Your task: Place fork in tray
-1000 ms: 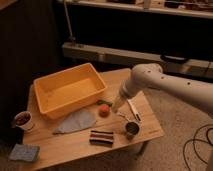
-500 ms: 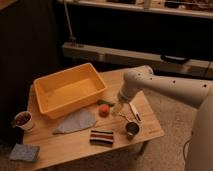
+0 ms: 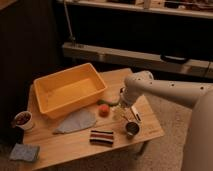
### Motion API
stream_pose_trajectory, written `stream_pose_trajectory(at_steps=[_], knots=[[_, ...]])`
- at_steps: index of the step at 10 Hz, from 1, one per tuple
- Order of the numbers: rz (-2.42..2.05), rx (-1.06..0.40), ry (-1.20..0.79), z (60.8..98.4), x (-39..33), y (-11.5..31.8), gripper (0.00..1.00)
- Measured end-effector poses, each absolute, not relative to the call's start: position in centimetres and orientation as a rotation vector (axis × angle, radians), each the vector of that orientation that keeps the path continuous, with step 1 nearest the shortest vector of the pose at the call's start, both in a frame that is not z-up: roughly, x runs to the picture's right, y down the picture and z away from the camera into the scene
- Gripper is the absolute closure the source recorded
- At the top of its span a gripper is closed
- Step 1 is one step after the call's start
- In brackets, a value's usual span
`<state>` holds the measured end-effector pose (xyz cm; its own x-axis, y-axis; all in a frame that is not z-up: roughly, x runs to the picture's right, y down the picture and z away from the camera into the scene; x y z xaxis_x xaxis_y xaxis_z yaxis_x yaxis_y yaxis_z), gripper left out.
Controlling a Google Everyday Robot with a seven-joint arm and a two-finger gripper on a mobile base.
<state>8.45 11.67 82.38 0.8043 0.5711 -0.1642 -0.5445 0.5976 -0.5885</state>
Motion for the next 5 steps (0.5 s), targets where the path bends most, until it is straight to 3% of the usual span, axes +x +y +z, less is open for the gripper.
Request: stream_pose_trajectory(at_steps=[5], knots=[[0.693,-0.56,0.007,84.3,7.5,13.6,0.2]])
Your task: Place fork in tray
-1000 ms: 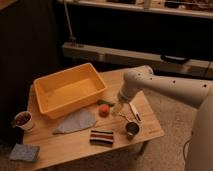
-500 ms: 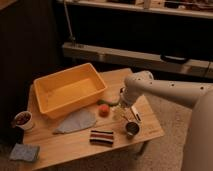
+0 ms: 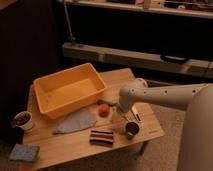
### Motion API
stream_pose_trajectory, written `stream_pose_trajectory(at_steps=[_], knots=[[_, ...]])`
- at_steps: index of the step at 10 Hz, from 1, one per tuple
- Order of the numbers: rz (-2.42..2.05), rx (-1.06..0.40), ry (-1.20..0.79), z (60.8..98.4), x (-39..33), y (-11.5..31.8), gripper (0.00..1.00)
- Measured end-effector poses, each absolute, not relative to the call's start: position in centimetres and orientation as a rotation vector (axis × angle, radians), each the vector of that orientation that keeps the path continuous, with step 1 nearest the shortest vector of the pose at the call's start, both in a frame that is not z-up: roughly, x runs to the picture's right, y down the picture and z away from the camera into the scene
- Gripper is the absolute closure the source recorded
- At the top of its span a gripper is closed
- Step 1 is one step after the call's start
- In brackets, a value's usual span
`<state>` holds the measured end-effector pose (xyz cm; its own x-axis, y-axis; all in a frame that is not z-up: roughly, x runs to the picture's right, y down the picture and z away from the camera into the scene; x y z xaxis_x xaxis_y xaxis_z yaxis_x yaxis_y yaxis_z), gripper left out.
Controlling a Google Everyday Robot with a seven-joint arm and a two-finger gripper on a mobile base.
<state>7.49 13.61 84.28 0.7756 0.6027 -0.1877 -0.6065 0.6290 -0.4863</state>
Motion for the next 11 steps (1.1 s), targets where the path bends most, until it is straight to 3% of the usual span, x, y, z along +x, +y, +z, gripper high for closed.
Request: stream_pose_trajectory(at_steps=[3,7,11], knots=[[0.685,-0.545,0.016,85.4,8.3,13.7,0.2],[0.673,-0.683,-0.094,86.4,8.9,15.5,0.2],[0.676,-0.714,-0.074,87.1,8.8,16.2,0.2]])
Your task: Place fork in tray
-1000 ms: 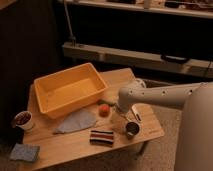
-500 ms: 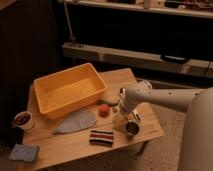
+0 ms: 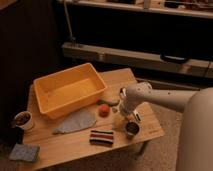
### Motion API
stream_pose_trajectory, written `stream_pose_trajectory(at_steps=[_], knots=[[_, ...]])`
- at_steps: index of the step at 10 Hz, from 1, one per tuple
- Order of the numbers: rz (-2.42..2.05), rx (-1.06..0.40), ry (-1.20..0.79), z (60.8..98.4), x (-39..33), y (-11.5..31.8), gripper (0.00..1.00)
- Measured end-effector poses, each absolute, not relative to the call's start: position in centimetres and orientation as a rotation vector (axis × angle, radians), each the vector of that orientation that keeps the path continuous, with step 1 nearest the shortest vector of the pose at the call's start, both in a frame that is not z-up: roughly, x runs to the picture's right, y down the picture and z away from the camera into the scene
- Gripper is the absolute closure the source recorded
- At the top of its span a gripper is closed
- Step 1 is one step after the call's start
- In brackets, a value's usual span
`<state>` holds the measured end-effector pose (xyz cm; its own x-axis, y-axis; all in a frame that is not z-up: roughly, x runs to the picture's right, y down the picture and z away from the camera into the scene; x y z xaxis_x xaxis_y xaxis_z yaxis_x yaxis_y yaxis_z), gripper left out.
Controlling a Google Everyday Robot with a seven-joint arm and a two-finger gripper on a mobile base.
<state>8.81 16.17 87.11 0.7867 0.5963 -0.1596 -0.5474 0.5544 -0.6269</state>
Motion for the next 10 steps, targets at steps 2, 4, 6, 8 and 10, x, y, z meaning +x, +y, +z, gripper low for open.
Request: stream_pose_trajectory(at_steps=[2,4,6,8,10], knots=[[0.692,-0.724,-0.063,87.36,9.24,16.41,0.3],[0.703,-0.729,-0.062,87.54,9.31,16.36,0.5],[0.709,-0.74,-0.058,87.66,9.32,16.28,0.7],[0.701,-0.749,-0.054,87.57,9.22,16.55,0.9],[0.688,-0.76,-0.047,87.74,9.08,16.52,1.0]])
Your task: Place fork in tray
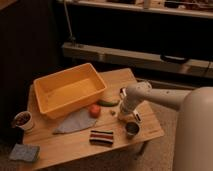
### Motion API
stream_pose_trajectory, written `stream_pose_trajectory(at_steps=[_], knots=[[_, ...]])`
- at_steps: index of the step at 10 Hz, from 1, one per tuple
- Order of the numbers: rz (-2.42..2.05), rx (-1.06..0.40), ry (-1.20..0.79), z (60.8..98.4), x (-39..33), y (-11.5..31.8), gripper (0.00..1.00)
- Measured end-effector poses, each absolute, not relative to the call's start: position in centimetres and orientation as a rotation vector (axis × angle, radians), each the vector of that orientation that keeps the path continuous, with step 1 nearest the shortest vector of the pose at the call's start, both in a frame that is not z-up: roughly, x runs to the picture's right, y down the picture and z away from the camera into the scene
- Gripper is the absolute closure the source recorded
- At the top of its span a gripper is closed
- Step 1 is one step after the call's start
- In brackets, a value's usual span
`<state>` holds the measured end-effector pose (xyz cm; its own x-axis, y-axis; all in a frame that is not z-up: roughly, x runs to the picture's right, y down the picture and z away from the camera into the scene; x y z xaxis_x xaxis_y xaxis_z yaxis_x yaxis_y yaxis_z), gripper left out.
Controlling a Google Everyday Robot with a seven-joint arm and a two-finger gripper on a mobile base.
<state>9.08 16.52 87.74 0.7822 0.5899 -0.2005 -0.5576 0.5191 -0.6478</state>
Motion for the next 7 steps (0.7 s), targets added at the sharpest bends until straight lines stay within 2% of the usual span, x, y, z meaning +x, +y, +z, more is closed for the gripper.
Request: stream_pose_trajectory(at_steps=[4,7], knots=[[0.701,-0.771,-0.069,87.1,9.0,16.0,1.0],[0.752,-0.7,-0.132,83.9,10.5,12.4,1.0]])
